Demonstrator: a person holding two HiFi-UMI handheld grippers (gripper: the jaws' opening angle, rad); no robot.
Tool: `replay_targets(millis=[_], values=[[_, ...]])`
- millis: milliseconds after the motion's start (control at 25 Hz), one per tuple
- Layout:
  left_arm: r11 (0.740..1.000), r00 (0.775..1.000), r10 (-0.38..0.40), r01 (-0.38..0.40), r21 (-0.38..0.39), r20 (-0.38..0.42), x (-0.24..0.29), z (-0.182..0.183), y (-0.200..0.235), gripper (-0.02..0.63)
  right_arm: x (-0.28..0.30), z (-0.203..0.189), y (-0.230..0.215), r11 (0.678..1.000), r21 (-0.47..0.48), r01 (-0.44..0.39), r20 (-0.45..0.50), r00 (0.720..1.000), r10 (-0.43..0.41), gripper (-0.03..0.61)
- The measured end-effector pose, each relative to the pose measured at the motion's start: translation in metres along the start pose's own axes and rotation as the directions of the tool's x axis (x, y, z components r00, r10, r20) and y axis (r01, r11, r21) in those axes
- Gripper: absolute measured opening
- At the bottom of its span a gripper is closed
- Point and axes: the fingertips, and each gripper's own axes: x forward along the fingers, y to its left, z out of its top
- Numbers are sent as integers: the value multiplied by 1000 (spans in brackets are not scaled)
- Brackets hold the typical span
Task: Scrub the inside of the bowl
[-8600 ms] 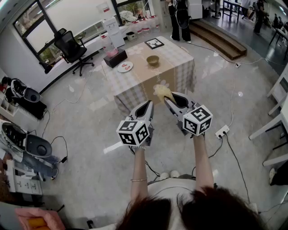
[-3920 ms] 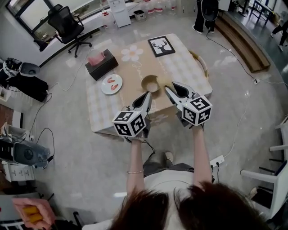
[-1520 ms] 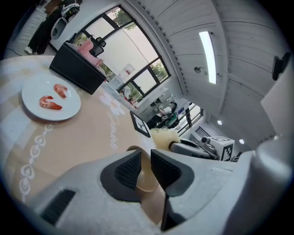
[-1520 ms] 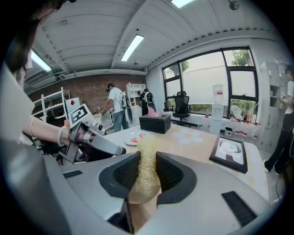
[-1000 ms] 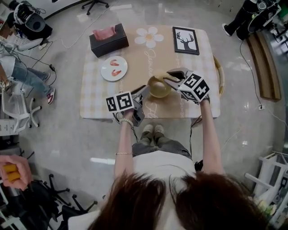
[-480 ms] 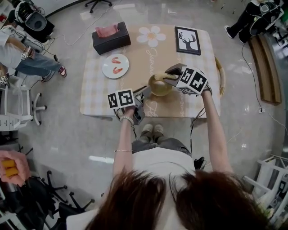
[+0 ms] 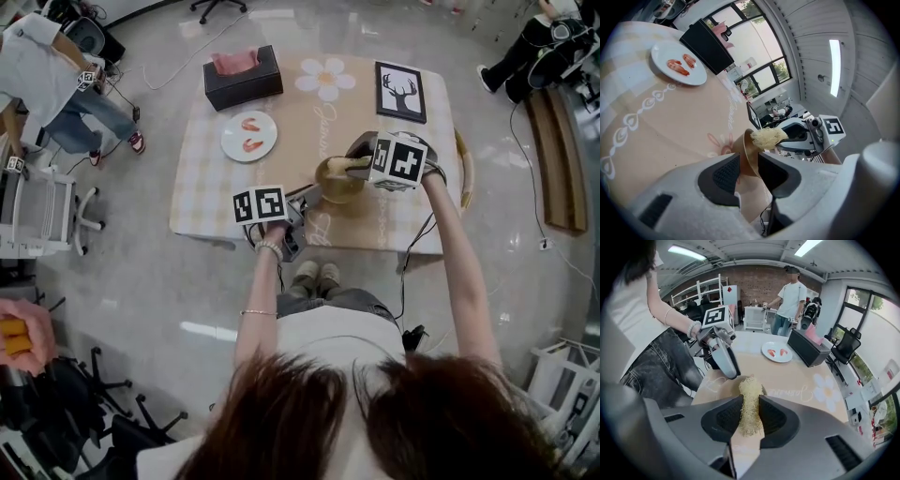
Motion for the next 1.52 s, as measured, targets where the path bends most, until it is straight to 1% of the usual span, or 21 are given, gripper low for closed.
replay_targets(millis=[320, 560, 760, 1000, 1280, 1520], values=[[1000, 1000, 0, 0, -21, -14, 3, -4, 1, 112, 7, 3, -4, 994, -96, -59, -91, 995, 51, 94], [999, 999, -14, 13, -35, -47, 6, -11, 3, 110, 12, 2, -4, 986, -141, -92, -147, 987, 71, 94], [999, 998, -17, 15, -49, -57, 8, -12, 4, 109, 13, 4, -1, 973, -192, -125, -182, 979, 90, 94], [998, 998, -15, 10, -64, -67, 8, -13, 6, 101, 17, -2, -1, 958, -239, -157, -250, 964, 96, 94], [997, 998, -14, 9, -71, -67, 8, -13, 6, 97, 17, 2, 0, 942, -287, -172, -289, 953, 86, 94], [997, 998, -14, 9, -73, -69, 8, -13, 7, 97, 22, 2, -1, 940, -292, -176, -282, 955, 91, 94]])
